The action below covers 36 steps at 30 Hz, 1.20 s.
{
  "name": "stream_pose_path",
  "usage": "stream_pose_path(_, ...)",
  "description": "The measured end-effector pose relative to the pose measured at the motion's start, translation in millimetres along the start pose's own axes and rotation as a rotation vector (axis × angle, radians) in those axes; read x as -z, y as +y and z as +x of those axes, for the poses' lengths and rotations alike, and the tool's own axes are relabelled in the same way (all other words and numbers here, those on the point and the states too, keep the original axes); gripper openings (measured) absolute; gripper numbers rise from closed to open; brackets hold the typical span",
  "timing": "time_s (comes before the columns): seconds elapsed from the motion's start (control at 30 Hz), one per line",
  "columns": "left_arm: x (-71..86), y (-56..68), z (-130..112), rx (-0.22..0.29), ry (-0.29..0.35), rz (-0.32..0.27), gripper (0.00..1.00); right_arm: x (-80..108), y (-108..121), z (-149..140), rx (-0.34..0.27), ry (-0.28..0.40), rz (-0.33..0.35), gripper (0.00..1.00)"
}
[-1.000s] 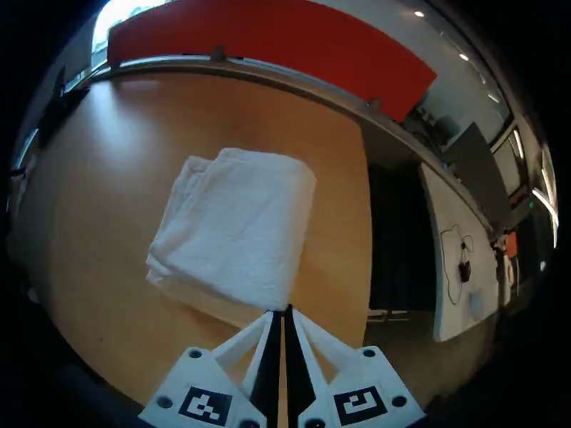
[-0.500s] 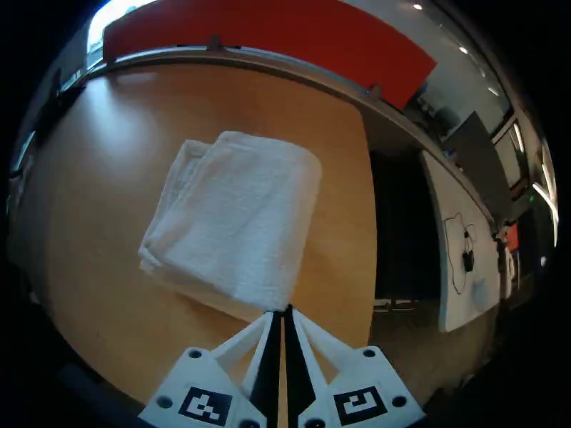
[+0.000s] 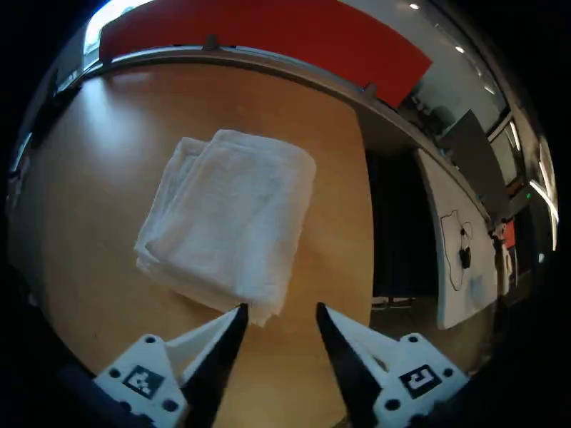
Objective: Fold towel
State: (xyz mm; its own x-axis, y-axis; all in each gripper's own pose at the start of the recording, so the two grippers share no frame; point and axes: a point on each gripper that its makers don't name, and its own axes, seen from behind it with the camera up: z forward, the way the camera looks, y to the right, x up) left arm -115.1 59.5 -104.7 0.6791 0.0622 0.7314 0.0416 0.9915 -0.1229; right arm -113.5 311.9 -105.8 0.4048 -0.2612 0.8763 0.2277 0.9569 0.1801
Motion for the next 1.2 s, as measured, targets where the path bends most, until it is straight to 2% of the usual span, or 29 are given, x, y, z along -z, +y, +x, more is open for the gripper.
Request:
stream_pose_path(0.07, -0.5, 0.2, 0, 0.001, 0.0, 0.0, 0.94, 0.4, -3, 1, -0.001, 0.007, 0.005, 0.91)
stream_pose_path(0.57, -1.2, 0.4, 1, 0.003, 0.004, -0.006, 0.94, 2.3, -23, 19, 0.0, 0.05, 0.036, 0.91)
stream_pose_path(0.7, -1.3, -0.5, 1, 0.005, 0.006, -0.005, 0.94, 4.8, -29, 27, -0.016, 0.072, 0.045, 0.91)
stream_pose_path(0.8, -1.2, -1.3, 2, 0.007, 0.009, -0.004, 0.94, 7.0, -35, 36, -0.057, 0.102, 0.058, 0.91)
stream_pose_path(1.1, -0.9, -2.4, 8, 0.012, 0.026, 0.0, 0.94, 14.0, -48, 68, -0.252, 0.206, 0.101, 0.91)
stream_pose_path(1.2, -0.6, -2.7, 10, 0.013, 0.032, 0.001, 0.94, 15.7, -51, 74, -0.291, 0.225, 0.104, 0.91)
